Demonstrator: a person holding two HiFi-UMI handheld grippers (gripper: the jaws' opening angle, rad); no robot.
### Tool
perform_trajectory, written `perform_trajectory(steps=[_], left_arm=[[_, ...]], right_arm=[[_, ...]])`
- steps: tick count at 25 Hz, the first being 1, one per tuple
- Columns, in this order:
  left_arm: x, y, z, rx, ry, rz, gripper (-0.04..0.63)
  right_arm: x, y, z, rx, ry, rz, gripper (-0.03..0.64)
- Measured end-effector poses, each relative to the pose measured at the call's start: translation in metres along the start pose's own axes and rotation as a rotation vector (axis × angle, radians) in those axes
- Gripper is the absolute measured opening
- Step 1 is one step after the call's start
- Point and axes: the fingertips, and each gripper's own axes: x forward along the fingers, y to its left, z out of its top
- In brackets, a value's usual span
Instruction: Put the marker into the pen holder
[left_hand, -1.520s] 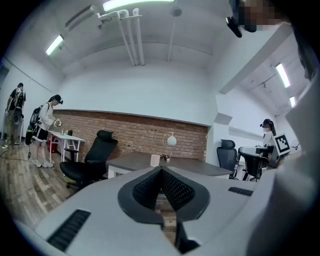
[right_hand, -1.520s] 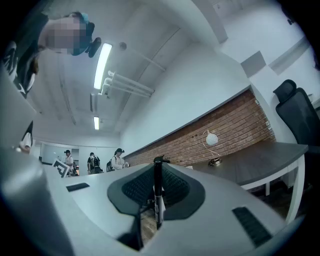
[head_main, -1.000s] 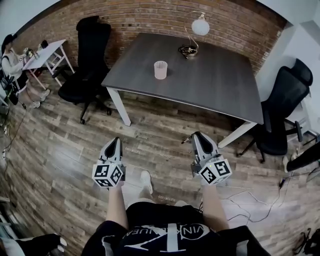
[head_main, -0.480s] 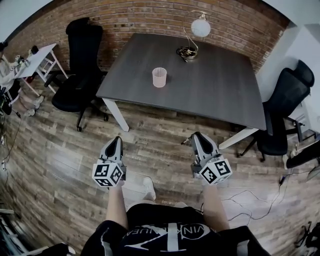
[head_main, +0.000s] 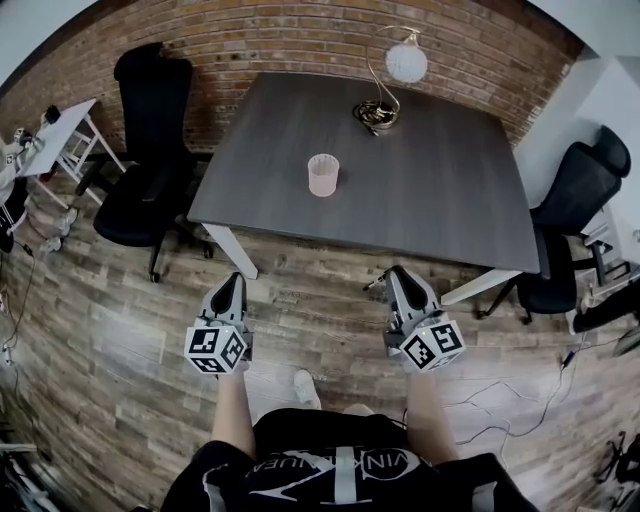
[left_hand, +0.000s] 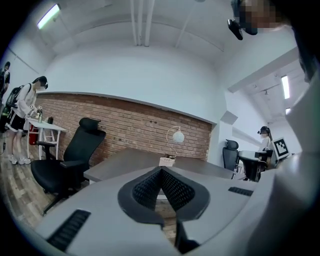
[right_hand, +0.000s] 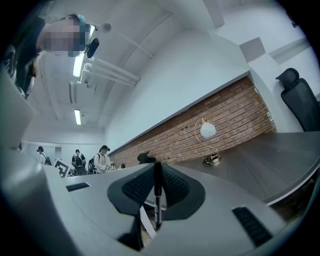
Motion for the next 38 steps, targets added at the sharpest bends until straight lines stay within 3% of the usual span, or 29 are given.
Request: perform_trajectory(steps=[8, 22, 38], left_arm=[[0.047, 0.026, 0.003, 0.129, 0.07, -0.075, 0.012], [0.081, 0.054, -0.011, 0.056, 0.084, -0.091, 0.012], [0.193, 0.058, 0.006, 0.047, 0.063, -0.1, 0.012]], right_arm=[[0.055, -0.006, -0.009, 0.016, -0.011, -0.03, 0.057], [0.099, -0.022, -0.017, 0.048, -0.018, -0.052, 0.057], [0.195, -0.085, 0.002, 0.06, -0.037, 0.008, 0.057]])
